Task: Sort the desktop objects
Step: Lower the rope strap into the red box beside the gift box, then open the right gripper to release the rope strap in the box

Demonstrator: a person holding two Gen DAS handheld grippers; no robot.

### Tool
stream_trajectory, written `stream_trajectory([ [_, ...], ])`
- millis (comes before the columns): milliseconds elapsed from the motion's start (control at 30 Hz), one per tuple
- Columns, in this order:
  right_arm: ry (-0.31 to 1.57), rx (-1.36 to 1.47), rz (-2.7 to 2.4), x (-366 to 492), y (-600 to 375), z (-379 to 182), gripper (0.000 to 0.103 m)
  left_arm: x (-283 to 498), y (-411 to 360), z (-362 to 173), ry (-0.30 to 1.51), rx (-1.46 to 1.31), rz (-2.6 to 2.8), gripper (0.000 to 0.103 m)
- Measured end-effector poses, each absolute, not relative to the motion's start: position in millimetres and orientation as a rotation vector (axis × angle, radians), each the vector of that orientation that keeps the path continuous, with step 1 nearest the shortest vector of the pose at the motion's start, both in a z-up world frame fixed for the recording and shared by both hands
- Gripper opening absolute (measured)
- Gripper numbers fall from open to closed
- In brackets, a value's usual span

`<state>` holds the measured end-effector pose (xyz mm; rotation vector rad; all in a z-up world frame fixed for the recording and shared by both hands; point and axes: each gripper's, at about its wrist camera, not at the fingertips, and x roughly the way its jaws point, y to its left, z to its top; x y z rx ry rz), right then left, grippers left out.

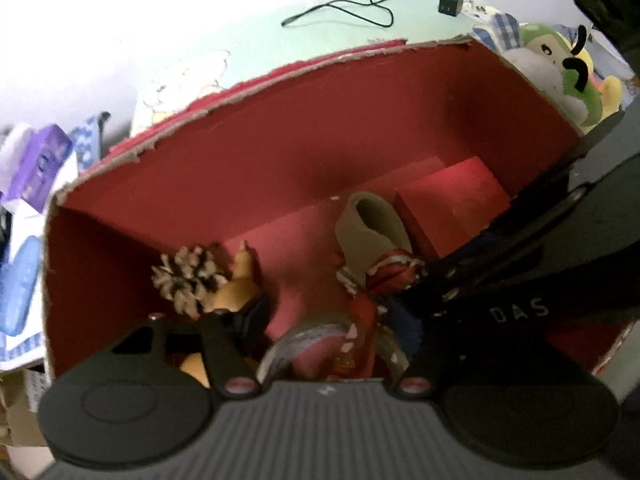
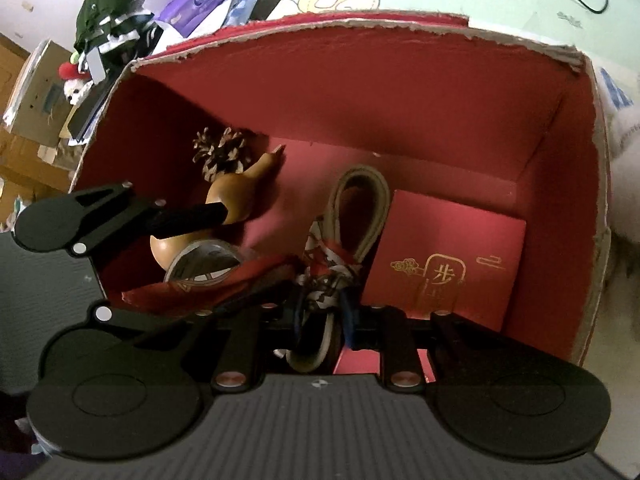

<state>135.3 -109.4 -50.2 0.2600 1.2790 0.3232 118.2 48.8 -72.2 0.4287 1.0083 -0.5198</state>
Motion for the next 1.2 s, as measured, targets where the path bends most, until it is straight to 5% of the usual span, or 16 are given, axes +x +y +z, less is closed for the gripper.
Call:
stream_trajectory([
  [400,1.145,0.335,0.230,125.9,-116.1,-37.9,0.027,118.4,49.7,-73.5,1.004,0.401,-0.490,0.080],
  [533,1.033,0.435,0.205,116.8,-132.3,-28.3,0.019,122.2,53.0,-73.0,1.015,0.364,-0.470,0.079],
  [733,0.944,0.275,0.150,107.9,-113.0,-32.1,0.019,122.8,52.4,-73.9,1.010,0.355,-0.430,0.079],
  [1200,1.014,0.187,0.084,112.2,-102.7,-37.7,0.017,126.6,53.8,-74.8,1.030,0.337,-0.353,0.079],
])
